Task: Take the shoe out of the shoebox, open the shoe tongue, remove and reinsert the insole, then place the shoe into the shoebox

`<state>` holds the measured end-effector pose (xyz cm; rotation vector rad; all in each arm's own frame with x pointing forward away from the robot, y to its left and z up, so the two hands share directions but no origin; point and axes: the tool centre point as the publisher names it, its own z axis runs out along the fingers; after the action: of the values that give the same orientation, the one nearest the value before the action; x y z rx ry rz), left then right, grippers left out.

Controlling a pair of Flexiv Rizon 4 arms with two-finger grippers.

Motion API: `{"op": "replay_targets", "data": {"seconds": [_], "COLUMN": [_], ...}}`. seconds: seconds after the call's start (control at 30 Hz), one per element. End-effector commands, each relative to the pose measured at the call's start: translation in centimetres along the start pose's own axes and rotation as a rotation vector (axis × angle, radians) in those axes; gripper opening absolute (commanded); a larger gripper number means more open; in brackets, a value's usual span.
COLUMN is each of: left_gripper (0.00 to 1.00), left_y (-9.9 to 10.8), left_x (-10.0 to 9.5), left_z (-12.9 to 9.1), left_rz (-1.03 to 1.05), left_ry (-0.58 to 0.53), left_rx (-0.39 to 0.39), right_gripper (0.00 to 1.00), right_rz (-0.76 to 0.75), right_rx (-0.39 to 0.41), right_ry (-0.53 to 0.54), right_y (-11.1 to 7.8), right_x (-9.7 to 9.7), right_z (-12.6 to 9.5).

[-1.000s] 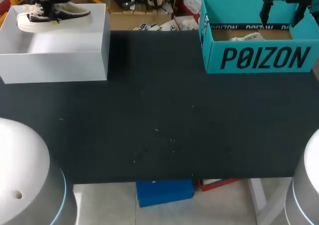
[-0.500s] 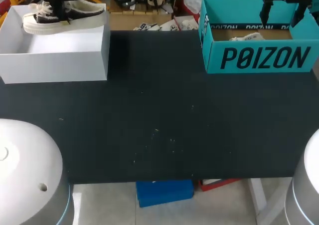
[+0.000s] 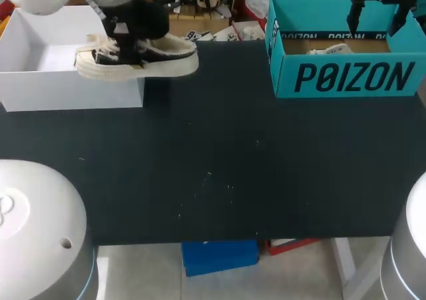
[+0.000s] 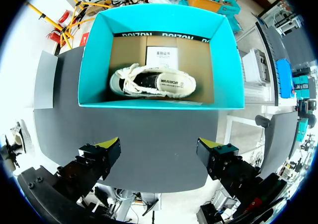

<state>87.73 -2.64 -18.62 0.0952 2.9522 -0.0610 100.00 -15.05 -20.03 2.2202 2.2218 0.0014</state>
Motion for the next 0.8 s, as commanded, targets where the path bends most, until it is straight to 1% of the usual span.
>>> {"op": "replay_targets", "data": {"seconds": [0.03,0.13,0.23,0.57,0.8], "left_gripper": [0.00,0.00,0.00,0.00,0.00], "left_y": [-3.3,-4.9,-5.9,-8.4,-10.3], "left_x": [2.9,4.1,5.0,6.6,7.9], "left_z": [1.3,2.6,4.1,9.6,12.5], "left_rz": [-0.005,-0.003,-0.004,0.004,0.009], "left_ry": [-0.170,-0.151,-0.127,-0.067,-0.039], "left_rx": [-0.017,-0.006,-0.014,-0.035,-0.035], "right_gripper": [1.00,1.00,1.00,1.00,1.00], "right_rz": [0.000,0.000,0.000,0.000,0.000], "right_rx": [0.000,0.000,0.000,0.000,0.000], "right_ry": [0.000,0.000,0.000,0.000,0.000], "right_y": [0.0,0.0,0.0,0.0,0.0], "right_x": [0.0,0.0,0.0,0.0,0.0], "right_z": [0.0,0.0,0.0,0.0,0.0]}}
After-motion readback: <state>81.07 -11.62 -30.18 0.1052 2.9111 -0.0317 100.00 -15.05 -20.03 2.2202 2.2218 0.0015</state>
